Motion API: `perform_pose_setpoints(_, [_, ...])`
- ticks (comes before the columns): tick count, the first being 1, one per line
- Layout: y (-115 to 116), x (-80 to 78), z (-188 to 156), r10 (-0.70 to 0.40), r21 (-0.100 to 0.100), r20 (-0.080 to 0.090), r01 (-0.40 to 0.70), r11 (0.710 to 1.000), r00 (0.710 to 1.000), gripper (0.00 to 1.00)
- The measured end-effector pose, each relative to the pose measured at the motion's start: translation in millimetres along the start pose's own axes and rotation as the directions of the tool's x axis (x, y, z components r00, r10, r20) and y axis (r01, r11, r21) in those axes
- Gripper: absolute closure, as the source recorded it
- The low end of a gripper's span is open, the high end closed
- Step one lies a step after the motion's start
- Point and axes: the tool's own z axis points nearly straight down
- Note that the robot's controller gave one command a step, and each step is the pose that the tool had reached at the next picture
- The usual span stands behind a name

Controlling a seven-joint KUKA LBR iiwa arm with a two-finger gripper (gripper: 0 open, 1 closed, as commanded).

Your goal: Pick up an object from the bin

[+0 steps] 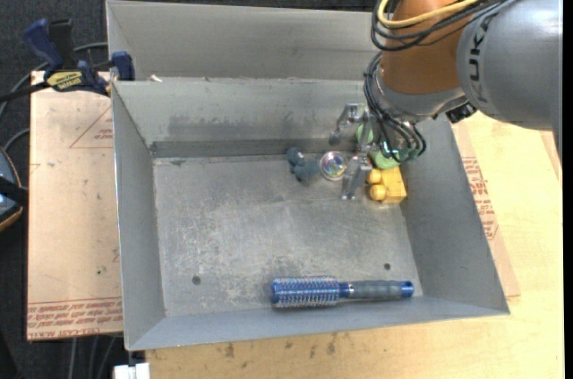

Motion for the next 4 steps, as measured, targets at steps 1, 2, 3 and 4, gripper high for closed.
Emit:
perform_pose_setpoints(1, [-69,6.0,45,-0.172,0.003,0.007,0.172,0.985,0.985,0.0])
perform_pose_setpoints(2, [-106,-7.6,41,-0.467,0.004,0.008,0.467,0.884,0.884,0.0])
perform_pose_setpoints(3, [-98,-12.4,43,-0.896,0.008,0.005,0.896,0.443,0.443,0.0])
perform_pose_setpoints(4, [-76,-17.8,88,-0.995,0.012,0.015,0.995,-0.102,-0.102,0.0])
